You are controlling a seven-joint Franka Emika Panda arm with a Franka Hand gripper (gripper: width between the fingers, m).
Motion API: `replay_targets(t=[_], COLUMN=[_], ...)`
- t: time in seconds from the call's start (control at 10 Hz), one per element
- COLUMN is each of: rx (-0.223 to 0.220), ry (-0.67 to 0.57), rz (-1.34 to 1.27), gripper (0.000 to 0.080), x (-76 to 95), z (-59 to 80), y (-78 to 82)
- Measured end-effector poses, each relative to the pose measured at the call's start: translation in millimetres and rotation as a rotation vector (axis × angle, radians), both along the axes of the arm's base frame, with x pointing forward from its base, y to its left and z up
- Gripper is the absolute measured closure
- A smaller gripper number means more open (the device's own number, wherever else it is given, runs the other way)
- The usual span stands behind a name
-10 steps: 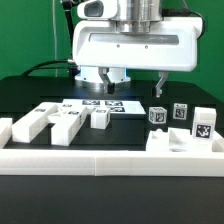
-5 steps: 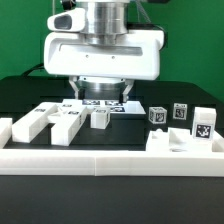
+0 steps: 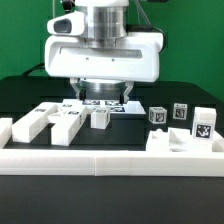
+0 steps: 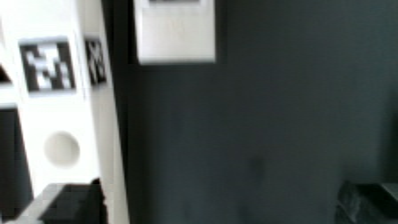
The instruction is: Assemble chair
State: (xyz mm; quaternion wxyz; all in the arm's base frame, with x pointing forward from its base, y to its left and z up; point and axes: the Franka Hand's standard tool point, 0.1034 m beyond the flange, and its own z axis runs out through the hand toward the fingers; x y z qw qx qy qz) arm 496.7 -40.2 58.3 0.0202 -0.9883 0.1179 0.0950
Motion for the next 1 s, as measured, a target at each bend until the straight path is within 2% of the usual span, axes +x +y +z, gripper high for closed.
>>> replay_targets(t=[0.2,0.4,0.6,0.8,1.0], rx=[0.032,0.064,0.096,0.123,0.147], ry=[0.129,0.247,0.375,0.51,0.625], rz=[-0.01,-0.007,0.002,0.005,0.007], gripper=[0.0151,0.0151,0.0151,0.0151,0.0151], x=[-12.0,-23.1,-19.9,-24.9,-25.8], z=[-8.5,-10.6,-10.0,-7.2,-12.6], y=[-6.9,-2.1,2.7,8.5,5.5])
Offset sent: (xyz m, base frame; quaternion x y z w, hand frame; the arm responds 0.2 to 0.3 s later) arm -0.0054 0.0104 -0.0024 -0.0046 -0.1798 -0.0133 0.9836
